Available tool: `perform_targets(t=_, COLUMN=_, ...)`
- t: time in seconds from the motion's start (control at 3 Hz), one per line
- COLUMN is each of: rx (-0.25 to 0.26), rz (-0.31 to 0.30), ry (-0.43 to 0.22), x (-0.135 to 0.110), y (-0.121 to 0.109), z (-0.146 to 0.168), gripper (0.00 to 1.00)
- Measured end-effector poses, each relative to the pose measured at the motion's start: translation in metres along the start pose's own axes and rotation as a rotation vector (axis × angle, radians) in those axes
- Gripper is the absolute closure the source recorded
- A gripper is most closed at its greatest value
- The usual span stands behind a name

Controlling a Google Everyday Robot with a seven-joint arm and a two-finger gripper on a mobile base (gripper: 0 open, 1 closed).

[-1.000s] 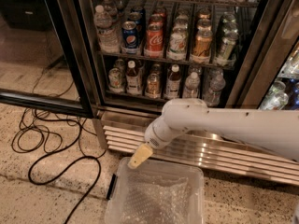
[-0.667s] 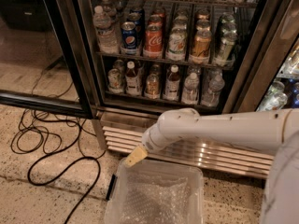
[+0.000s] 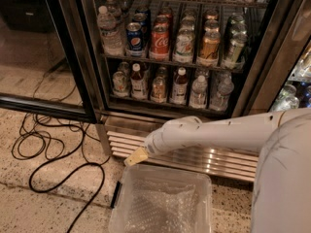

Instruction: Pick blue plastic bottle from bottom shelf of fridge

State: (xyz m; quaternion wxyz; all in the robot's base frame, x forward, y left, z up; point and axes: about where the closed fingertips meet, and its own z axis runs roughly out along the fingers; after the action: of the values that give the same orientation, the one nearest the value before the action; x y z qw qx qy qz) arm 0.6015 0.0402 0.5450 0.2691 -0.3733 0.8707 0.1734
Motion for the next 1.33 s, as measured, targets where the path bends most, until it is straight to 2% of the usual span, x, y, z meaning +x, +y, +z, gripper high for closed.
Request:
perform_targets(t=0.33, rx=-0.014, rz=0.009, ry=-0.027, x=0.0, y=0.005, z=0.019, gripper=0.0)
perform_targets(t=0.67, rx=0.02, rz=0.024, ry=-0.133, x=-0.025, y=-0.008, z=0.043, gripper=0.0)
perform_targets(t=1.33, rx=0.135, rz=0.059, ry=-0.406, x=-0.086, y=-0.048, z=0.053, gripper=0.0)
